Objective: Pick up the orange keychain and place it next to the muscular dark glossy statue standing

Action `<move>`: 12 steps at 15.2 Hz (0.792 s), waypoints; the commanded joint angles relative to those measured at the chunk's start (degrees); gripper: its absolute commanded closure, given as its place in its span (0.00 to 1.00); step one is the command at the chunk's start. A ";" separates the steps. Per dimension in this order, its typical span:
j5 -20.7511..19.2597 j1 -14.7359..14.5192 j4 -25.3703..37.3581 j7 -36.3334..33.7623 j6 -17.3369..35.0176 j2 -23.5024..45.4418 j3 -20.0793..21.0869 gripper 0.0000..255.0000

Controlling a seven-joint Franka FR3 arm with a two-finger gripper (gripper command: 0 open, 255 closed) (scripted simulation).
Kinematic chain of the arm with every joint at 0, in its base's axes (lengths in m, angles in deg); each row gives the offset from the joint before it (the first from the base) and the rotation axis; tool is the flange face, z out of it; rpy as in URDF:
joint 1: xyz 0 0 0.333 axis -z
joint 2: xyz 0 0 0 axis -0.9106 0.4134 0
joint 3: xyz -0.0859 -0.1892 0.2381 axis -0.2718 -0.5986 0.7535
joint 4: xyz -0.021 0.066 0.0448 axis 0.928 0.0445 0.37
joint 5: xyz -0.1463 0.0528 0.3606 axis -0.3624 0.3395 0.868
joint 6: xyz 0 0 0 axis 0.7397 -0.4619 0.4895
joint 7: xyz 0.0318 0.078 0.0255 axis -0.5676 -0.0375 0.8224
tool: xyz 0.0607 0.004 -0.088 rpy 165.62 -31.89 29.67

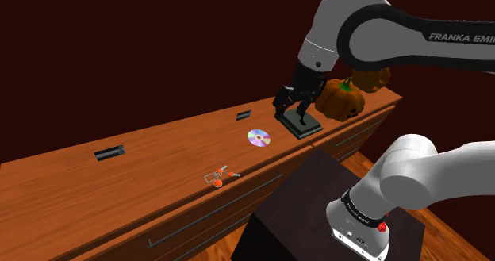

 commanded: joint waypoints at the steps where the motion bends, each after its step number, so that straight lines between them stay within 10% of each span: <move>1: 1.12 -0.27 -1.56 -2.46 4.00 2.15 2.43 0.00; 12: 1.96 0.94 -2.40 -18.27 25.85 22.61 16.81 0.00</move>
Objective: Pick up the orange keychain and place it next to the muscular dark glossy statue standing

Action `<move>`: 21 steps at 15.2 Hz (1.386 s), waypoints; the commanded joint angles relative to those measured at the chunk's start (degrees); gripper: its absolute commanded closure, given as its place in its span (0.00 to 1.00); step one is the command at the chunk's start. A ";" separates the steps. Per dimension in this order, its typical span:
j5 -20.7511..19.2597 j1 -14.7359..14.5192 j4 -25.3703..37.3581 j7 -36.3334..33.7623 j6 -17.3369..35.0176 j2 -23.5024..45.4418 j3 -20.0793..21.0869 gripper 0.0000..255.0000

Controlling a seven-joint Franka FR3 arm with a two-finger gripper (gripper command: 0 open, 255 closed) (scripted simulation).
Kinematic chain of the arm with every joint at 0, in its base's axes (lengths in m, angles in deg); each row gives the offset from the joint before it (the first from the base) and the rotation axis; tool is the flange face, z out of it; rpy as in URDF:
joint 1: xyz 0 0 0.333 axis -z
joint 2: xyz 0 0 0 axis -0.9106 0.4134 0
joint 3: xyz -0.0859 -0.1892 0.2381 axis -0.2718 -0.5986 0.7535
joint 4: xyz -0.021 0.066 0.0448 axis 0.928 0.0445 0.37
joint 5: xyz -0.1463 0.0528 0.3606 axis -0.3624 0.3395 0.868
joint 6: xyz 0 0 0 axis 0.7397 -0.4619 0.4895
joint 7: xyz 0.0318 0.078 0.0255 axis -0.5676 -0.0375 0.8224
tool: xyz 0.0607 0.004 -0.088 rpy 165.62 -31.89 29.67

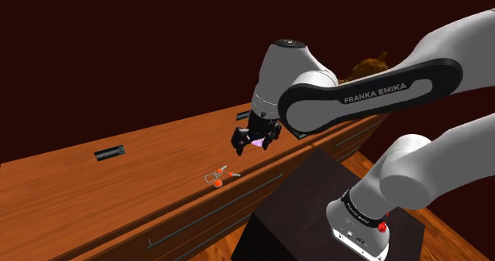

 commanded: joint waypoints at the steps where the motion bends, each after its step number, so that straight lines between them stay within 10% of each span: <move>1: -1.42 1.01 0.65 -3.52 4.25 4.92 2.55 0.00; 11: -28.12 1.82 10.42 -33.39 18.17 34.09 6.64 0.00; 21: -35.53 -2.00 11.17 -38.81 23.04 40.75 1.65 0.00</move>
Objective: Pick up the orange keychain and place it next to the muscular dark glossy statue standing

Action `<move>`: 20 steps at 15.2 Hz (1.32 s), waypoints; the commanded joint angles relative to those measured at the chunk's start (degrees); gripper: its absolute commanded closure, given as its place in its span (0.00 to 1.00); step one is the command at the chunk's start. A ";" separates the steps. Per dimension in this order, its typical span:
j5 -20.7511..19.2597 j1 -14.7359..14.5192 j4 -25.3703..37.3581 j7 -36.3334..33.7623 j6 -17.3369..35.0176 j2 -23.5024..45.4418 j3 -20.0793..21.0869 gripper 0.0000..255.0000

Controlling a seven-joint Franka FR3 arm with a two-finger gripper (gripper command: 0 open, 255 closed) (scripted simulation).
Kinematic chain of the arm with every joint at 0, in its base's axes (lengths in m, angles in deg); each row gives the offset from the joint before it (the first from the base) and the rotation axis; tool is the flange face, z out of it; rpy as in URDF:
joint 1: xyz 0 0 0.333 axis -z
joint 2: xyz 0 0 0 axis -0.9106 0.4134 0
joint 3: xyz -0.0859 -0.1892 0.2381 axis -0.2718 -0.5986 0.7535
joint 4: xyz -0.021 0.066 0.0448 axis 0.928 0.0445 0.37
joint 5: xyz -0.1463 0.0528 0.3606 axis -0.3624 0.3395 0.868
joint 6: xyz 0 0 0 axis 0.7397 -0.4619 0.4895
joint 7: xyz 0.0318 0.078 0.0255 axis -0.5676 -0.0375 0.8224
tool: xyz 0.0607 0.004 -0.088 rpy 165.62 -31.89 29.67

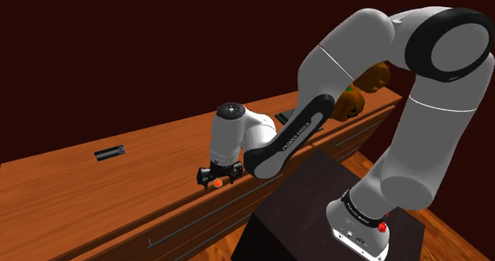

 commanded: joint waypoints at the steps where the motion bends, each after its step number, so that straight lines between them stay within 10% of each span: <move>1: -0.33 -0.22 0.14 -0.27 0.15 0.32 -0.22 0.00; 6: -0.32 -0.21 0.14 -0.25 0.15 0.30 -0.21 0.00; 7: -0.32 -0.21 0.14 -0.25 0.15 0.30 -0.21 1.00; 20: 3.37 1.64 -0.28 2.36 -2.29 -3.01 2.31 1.00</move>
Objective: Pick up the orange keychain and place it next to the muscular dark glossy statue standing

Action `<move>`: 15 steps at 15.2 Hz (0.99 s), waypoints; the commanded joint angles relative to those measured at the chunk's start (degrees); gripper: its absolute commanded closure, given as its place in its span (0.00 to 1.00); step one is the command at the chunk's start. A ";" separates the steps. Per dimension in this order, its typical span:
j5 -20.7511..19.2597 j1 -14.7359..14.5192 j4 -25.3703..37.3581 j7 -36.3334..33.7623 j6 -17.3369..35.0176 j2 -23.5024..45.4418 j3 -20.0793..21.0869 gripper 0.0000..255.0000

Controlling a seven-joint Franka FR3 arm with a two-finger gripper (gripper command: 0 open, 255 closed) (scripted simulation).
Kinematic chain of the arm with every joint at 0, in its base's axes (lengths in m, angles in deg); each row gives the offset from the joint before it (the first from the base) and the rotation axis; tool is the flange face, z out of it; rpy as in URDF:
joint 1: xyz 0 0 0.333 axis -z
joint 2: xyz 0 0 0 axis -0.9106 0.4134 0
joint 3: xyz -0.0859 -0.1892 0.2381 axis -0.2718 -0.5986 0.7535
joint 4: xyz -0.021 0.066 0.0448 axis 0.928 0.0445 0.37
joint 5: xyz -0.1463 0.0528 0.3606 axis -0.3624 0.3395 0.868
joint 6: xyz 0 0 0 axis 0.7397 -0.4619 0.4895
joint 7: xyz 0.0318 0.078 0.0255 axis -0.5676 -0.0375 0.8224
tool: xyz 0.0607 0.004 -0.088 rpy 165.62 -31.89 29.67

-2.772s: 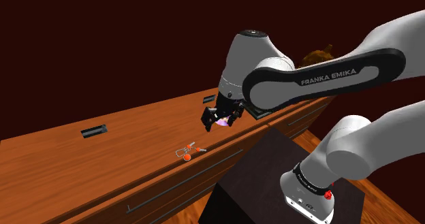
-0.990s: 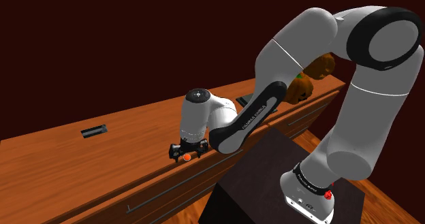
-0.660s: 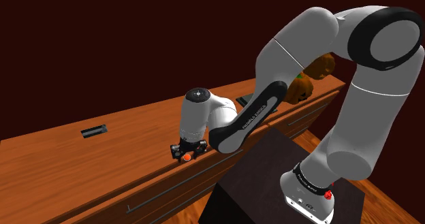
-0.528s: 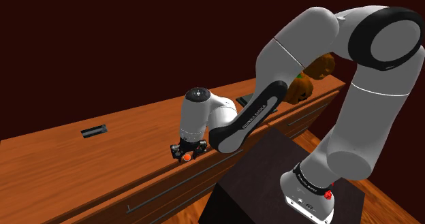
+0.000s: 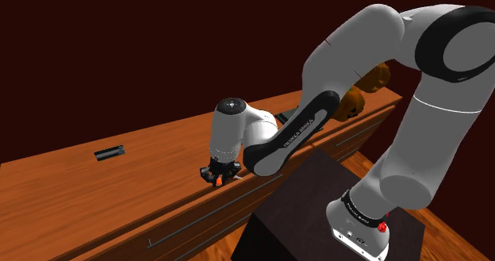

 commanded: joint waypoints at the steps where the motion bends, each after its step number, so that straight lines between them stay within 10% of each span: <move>1: 1.90 0.83 -0.24 1.29 -1.21 -1.63 1.20 1.00; 15: 14.66 4.04 0.54 10.32 -11.07 -13.19 5.95 1.00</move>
